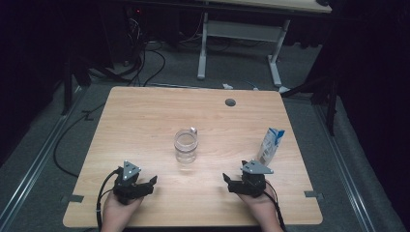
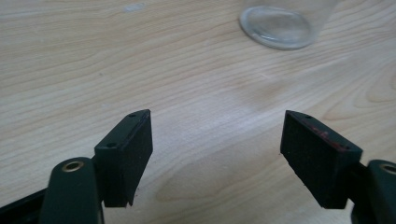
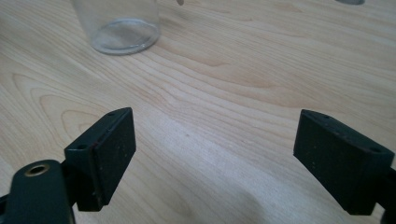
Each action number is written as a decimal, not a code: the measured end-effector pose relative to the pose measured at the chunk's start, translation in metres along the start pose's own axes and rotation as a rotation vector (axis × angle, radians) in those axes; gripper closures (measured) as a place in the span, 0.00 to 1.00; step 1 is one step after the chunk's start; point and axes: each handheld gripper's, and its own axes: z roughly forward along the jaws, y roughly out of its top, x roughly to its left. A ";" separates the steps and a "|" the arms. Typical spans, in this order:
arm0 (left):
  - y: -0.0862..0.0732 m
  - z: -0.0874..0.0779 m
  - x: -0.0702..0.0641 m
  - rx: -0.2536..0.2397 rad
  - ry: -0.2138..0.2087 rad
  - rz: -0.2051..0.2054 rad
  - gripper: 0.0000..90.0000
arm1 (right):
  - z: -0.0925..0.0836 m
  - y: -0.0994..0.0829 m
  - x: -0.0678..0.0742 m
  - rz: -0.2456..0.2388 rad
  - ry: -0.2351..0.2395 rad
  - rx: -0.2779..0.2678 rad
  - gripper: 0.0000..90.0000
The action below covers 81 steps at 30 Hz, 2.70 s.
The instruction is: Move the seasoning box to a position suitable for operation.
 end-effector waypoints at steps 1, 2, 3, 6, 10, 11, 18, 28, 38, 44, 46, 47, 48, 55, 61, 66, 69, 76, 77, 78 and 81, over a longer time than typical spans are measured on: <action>0.000 0.000 0.000 0.000 0.000 0.000 0.29 | 0.000 0.000 0.000 0.000 0.000 0.000 0.15; -0.001 -0.001 0.000 0.003 -0.012 0.000 0.29 | -0.001 -0.001 -0.003 0.017 0.011 -0.001 0.16; -0.001 -0.002 0.001 -0.003 -0.017 0.006 0.30 | -0.002 -0.002 -0.005 0.021 0.013 0.003 0.16; -0.003 -0.003 0.002 0.006 -0.041 -0.004 0.31 | -0.005 -0.004 -0.011 0.040 -0.003 0.000 0.17; -0.005 -0.003 0.002 0.015 -0.073 0.006 0.28 | -0.005 -0.005 -0.015 0.054 -0.003 0.001 0.17; -0.005 -0.003 0.001 0.016 -0.081 0.009 0.27 | -0.005 -0.006 -0.014 0.054 -0.003 0.002 0.17; 0.005 -0.007 -0.002 -0.037 -0.139 0.007 0.32 | -0.005 -0.008 -0.012 0.051 0.036 -0.001 0.25; 0.025 -0.001 -0.003 -0.113 -0.156 0.016 0.43 | -0.005 -0.008 -0.016 0.071 0.067 -0.011 0.33; 0.045 0.009 -0.001 -0.093 -0.135 0.018 0.44 | -0.007 -0.006 -0.015 0.071 0.067 -0.031 0.34; 0.053 0.017 0.001 -0.090 -0.118 0.013 0.49 | -0.008 -0.006 -0.015 0.071 0.068 -0.036 0.36; 0.056 0.019 0.002 -0.089 -0.111 0.015 0.50 | -0.008 -0.007 -0.015 0.070 0.071 -0.038 0.37; 0.058 0.020 0.003 -0.089 -0.115 0.013 0.53 | -0.008 -0.007 -0.015 0.065 0.072 -0.038 0.37; 0.061 0.020 0.003 -0.087 -0.114 0.016 0.54 | -0.008 -0.007 -0.014 0.068 0.074 -0.037 0.38; 0.074 0.027 0.005 -0.100 -0.093 0.024 0.59 | -0.008 -0.007 -0.015 0.077 0.081 -0.040 0.39; 0.089 0.036 0.006 -0.118 -0.087 0.033 0.68 | -0.009 -0.006 -0.015 0.078 0.083 -0.045 0.40; 0.102 0.045 0.005 -0.116 -0.073 0.048 0.75 | -0.010 -0.007 -0.016 0.086 0.084 -0.051 0.40; 0.107 0.050 0.005 -0.123 -0.065 0.050 0.79 | -0.010 -0.007 -0.017 0.088 0.083 -0.049 0.40; 0.110 0.059 0.002 -0.139 -0.059 0.053 0.96 | -0.010 -0.007 -0.016 0.087 0.086 -0.049 0.40; 0.110 0.059 0.001 -0.142 -0.058 0.052 0.98 | -0.010 -0.007 -0.016 0.087 0.086 -0.049 0.40; 0.110 0.060 0.001 -0.144 -0.058 0.050 1.00 | -0.011 -0.007 -0.016 0.088 0.086 -0.047 0.40; 0.110 0.064 0.001 -0.144 -0.068 0.040 1.00 | -0.010 -0.007 -0.015 0.087 0.088 -0.047 0.41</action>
